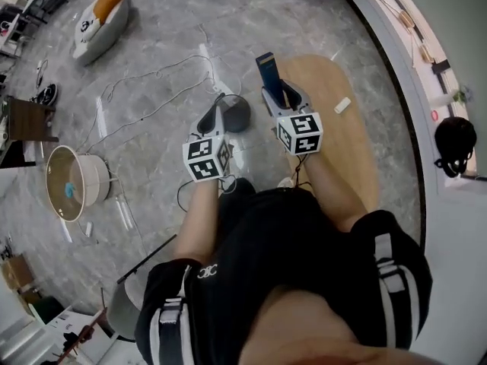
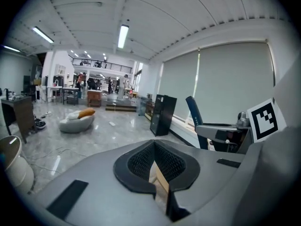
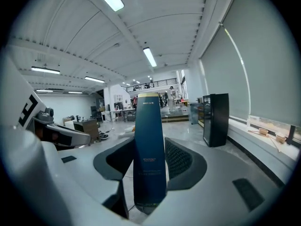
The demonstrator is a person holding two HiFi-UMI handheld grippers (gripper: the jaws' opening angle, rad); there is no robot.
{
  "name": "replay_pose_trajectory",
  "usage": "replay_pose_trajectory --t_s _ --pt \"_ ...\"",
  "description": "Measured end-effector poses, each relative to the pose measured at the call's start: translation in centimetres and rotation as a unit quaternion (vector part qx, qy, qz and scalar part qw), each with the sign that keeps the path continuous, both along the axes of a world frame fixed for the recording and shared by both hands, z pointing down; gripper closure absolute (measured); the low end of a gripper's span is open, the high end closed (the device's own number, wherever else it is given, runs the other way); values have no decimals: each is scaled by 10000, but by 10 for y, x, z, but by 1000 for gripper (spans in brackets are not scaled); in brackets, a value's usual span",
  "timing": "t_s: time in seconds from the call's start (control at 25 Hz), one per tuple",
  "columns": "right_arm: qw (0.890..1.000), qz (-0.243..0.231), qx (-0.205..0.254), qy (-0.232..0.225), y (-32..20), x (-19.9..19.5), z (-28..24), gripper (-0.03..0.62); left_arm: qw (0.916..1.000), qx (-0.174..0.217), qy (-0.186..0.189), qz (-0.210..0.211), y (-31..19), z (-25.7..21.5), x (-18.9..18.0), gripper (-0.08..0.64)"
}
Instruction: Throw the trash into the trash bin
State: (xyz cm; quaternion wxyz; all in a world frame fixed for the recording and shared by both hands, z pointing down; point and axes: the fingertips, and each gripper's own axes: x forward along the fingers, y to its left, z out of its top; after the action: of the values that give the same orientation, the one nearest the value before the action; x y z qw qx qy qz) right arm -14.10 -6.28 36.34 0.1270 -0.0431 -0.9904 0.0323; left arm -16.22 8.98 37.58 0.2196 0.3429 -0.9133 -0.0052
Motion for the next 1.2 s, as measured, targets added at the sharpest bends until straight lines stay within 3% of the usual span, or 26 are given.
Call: replay_pose_trajectory --t_s 0.28,0.6,0.96,1.2 --pt "9977 -588 18 336 88 -69 27 391 9986 -31 221 -471 80 17 -50 548" --pt "9917 -599 -103 1136 131 -137 112 391 9959 -163 785 -417 117 81 -108 548" --pt "9745 -374 -269 2197 134 -189 276 391 9900 -321 1367 -126 111 211 -177 548" --pt "9580 -136 -423 2834 130 -202 421 391 9804 -425 1920 66 105 326 -181 548"
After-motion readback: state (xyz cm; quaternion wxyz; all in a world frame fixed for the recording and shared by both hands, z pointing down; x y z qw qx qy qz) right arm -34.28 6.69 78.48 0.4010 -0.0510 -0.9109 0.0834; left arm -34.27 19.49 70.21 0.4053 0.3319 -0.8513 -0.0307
